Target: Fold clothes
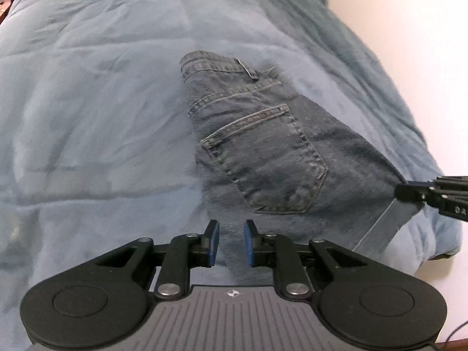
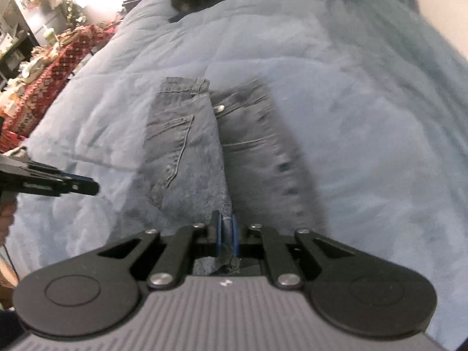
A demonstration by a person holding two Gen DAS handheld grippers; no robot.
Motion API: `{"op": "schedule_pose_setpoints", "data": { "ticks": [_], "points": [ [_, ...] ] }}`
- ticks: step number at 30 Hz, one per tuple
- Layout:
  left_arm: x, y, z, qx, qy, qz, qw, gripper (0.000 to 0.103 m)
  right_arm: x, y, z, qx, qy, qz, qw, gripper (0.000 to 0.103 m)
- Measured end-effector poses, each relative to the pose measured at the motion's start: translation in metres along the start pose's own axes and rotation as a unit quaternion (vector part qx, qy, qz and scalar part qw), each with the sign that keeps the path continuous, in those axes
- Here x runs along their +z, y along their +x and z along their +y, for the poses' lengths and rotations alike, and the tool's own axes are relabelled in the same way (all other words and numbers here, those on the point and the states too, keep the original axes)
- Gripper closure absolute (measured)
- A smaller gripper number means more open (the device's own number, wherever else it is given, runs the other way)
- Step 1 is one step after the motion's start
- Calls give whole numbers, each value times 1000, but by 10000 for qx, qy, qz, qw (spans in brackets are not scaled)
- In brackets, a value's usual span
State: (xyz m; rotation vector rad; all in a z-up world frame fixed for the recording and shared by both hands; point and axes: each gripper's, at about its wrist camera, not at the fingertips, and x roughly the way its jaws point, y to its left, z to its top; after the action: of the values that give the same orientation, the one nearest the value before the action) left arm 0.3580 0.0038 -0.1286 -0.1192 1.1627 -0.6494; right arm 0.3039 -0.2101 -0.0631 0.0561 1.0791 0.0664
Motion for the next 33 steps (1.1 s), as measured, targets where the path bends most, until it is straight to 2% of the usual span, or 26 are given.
{"op": "schedule_pose_setpoints", "data": {
  "ticks": [3, 6, 12, 16, 17, 18, 20, 21, 23, 26, 29, 33],
  "points": [
    [2, 7, -15, -135, 135, 44, 9998, 87, -2, -8, -27, -346, 100, -40, 9993, 96],
    [2, 23, -28, -279, 208, 202, 9992, 87, -7, 3, -56, -561, 323, -23, 9979, 96],
    [-6, 56, -48, -345, 480, 637, 9962, 87, -38, 69, -92, -496, 680, 344, 9959, 95],
    [-10, 66, -59, -371, 725, 818, 9933, 87, -46, 85, -100, -375, 902, 326, 9947, 92],
    [-11, 68, -61, -359, 790, 850, 9926, 87, -46, 86, -102, -346, 952, 312, 9944, 88],
    [-12, 69, -63, -353, 841, 880, 9919, 87, -47, 88, -105, -317, 1002, 299, 9940, 77],
    [-14, 69, -65, -358, 911, 924, 9909, 87, -46, 79, -110, -359, 1074, 180, 9934, 67],
    [-15, 69, -66, -361, 932, 934, 9906, 87, -46, 73, -114, -342, 1151, 108, 9927, 66],
    [-15, 69, -66, -355, 947, 951, 9903, 87, -48, 60, -123, -259, 1349, -26, 9905, 66],
    [-12, 70, -63, -275, 944, 947, 9906, 87, -56, 47, -132, -207, 1493, 18, 9886, 66],
    [-5, 69, -59, -217, 834, 899, 9922, 86, -66, 45, -133, -154, 1553, 76, 9877, 66],
    [12, 69, -59, -104, 823, 775, 9935, 86, -81, 49, -129, 24, 1793, -83, 9838, 67]
  ]
}}
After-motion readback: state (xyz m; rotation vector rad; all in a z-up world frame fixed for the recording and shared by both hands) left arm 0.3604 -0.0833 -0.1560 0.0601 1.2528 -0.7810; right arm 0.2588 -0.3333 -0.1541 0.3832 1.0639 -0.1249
